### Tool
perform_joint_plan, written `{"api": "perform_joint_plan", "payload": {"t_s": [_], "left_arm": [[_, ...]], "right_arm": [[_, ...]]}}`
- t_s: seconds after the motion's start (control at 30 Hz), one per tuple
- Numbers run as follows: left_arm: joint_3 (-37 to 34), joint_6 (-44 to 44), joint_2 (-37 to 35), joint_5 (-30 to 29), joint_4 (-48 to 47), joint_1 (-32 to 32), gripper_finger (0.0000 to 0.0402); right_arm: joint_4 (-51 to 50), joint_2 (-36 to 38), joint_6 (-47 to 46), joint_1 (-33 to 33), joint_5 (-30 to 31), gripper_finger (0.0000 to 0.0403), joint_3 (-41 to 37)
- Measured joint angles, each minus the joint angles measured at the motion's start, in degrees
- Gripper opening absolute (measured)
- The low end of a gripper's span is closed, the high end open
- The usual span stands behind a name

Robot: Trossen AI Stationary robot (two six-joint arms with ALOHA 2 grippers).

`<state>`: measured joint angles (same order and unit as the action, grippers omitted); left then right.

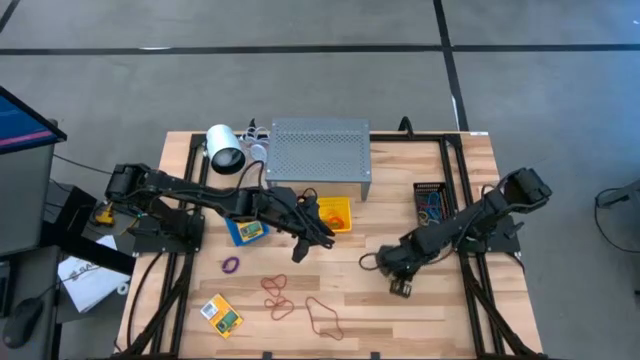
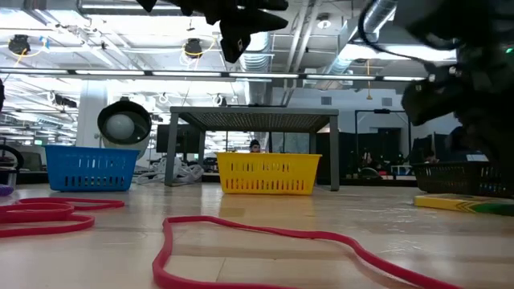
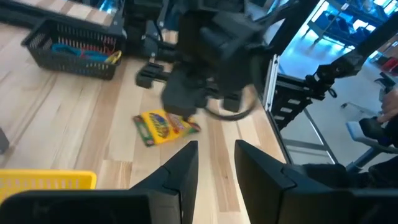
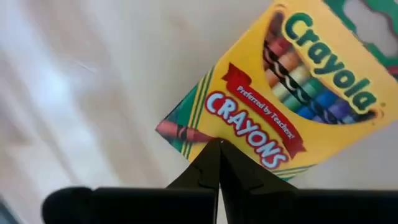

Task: Pick & Place Office Desk Supplies
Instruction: Put the crayon box into the blue bin

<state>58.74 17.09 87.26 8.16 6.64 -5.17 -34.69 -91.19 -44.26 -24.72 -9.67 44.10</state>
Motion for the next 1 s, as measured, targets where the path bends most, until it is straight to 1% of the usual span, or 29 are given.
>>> {"api": "perform_joint_plan", "payload": {"t_s": [0.07,0.17,0.27,0.37,0.57,0.63,0.77,1.0], "left_arm": [[0.0,0.3,0.0,0.02,-1.15,0.0,0.0102],[0.0,0.98,0.0,0.04,-2.72,0.0,0.0102],[0.0,1.4,0.18,0.07,-4.16,0.0,0.0102],[0.0,2.63,2.06,0.32,-4.07,-0.08,0.0102],[-0.09,4.03,9.93,6.02,2.18,-0.22,0.0102],[-0.02,4.42,10.79,6.7,3.49,0.01,0.0102],[0.0,4.4,10.8,7.2,4.45,0.11,0.0102],[0.02,4.65,10.87,7.22,2.58,-0.96,0.0102]], "right_arm": [[0.95,-1.15,-1.05,-0.71,0.01,0.0,0.26],[1.21,-2.12,-1.67,-1.89,-1.52,0.0,0.35],[5.23,-2.54,-2.38,-2.93,-2.03,0.0,0.37],[6.25,-2.57,-2.7,-3.52,-1.53,0.0,1.0],[12.17,-3.75,-1.94,-3.84,-1.01,0.0,1.29],[14.6,-4.27,-1.34,-3.82,-0.95,0.0,1.29],[19.05,-6.68,0.75,-2.87,-1.43,0.0,1.87],[18.99,-12.75,9.31,-0.33,-4.2,0.0,7.89]]}}
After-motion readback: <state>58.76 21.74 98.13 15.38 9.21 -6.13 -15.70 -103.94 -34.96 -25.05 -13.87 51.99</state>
